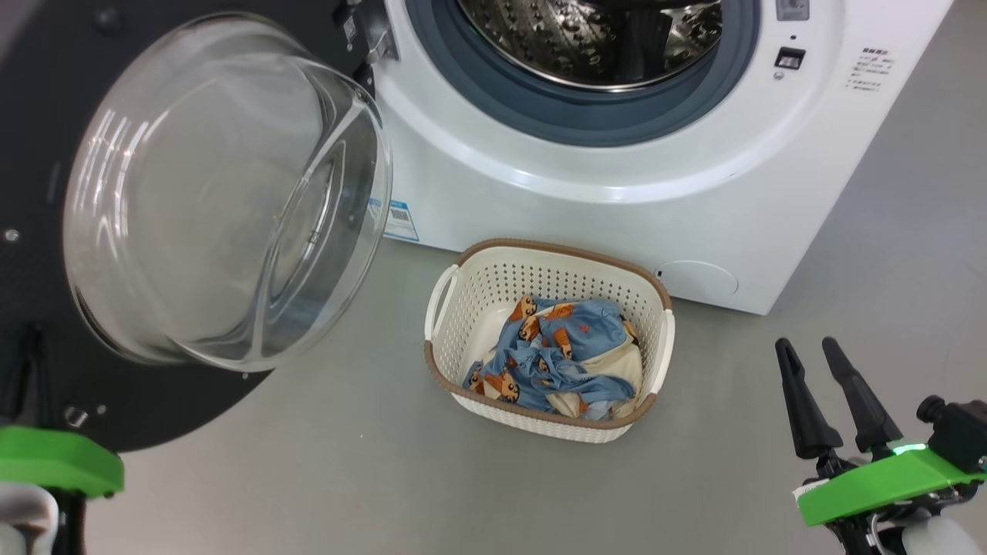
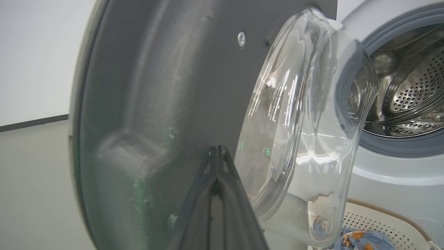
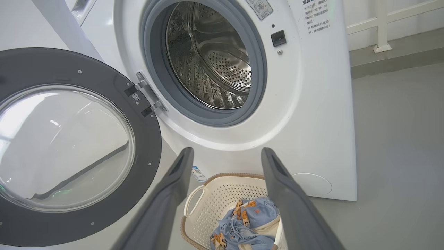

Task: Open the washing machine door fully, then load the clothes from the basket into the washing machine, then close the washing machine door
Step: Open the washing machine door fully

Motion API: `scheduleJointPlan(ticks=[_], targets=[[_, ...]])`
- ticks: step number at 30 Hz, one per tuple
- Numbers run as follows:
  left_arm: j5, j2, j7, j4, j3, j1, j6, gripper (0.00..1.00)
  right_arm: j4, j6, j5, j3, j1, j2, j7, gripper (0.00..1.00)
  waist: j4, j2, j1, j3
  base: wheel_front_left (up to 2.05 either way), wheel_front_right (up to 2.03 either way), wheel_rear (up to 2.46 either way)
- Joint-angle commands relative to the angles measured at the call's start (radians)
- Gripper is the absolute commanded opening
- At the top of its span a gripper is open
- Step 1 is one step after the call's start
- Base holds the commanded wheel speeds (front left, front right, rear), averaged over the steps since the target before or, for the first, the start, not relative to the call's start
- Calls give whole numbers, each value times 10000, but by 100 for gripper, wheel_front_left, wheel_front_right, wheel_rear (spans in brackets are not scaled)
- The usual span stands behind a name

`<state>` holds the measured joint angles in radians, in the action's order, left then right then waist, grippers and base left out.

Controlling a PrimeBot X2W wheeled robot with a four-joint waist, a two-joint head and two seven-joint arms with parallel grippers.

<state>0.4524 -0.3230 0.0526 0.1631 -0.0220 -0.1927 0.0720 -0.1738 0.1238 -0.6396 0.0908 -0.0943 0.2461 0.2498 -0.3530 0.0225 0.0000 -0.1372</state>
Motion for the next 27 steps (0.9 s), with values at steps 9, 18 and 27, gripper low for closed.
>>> scheduleJointPlan(ticks=[9,18,27], targets=[[-119,-1225,-541,1183,-329,-1756,-232,0,253,69,-156,309,-518,255,120,100,-203,0,0,-456,0,0,0],[-157,-1569,-659,2765,-93,-2976,-526,0,201,69,-215,464,-655,326,120,100,-292,0,0,-550,0,0,0],[-207,-1696,-459,3926,119,-3582,-761,0,142,69,-235,534,-654,286,120,100,-229,0,0,-433,0,0,0]])
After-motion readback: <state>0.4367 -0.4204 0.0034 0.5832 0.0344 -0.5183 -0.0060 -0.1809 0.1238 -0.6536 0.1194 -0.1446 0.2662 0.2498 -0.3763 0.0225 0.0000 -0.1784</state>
